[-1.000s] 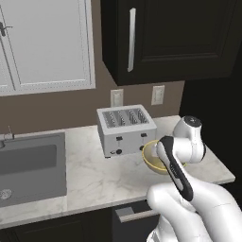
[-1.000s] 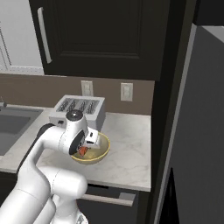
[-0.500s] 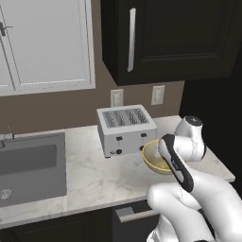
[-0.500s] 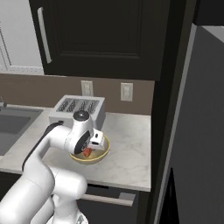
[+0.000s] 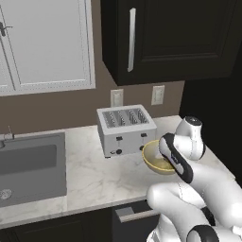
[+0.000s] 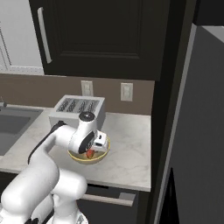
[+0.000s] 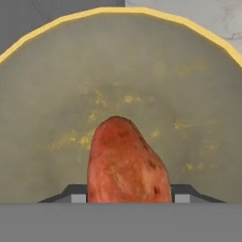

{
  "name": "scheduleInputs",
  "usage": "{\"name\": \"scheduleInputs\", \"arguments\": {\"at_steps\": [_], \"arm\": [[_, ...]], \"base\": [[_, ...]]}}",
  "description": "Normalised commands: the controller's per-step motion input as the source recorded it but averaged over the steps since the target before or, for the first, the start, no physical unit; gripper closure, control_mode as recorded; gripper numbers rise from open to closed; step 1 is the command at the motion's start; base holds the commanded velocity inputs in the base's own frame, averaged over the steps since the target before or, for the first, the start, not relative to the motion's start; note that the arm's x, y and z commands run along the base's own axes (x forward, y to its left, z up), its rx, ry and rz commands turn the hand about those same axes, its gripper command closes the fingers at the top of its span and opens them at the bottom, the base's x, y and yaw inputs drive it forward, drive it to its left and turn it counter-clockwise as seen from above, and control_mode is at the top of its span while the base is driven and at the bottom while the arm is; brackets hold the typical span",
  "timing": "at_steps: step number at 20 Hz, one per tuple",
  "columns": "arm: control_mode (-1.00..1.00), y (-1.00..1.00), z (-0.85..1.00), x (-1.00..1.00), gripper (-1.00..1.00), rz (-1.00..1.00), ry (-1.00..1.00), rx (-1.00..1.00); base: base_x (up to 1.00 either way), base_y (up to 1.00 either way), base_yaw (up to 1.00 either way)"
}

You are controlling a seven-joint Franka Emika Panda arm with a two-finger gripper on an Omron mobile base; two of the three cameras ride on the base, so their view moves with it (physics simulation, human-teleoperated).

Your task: Take the sweet potato, orange, and garlic from the freezer and place them in the bowl on the counter.

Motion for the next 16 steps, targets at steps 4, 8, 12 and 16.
{"name": "scheduleInputs", "arguments": {"at_steps": [4, 8, 12, 16], "arm": [[-1.0, 0.0, -0.41, 0.02, 1.0, 0.0, 0.0, 0.0], [-1.0, 0.0, -0.38, 0.06, -1.0, 0.0, 0.0, 0.0], [-1.0, 0.0, -0.26, 0.08, -1.0, 0.0, 0.0, 0.0], [-1.0, 0.0, -0.08, 0.05, -1.0, 0.0, 0.0, 0.0]], "base": [[0.0, 0.0, 0.0], [0.0, 0.0, 0.0], [0.0, 0.0, 0.0], [0.0, 0.0, 0.0]]}}
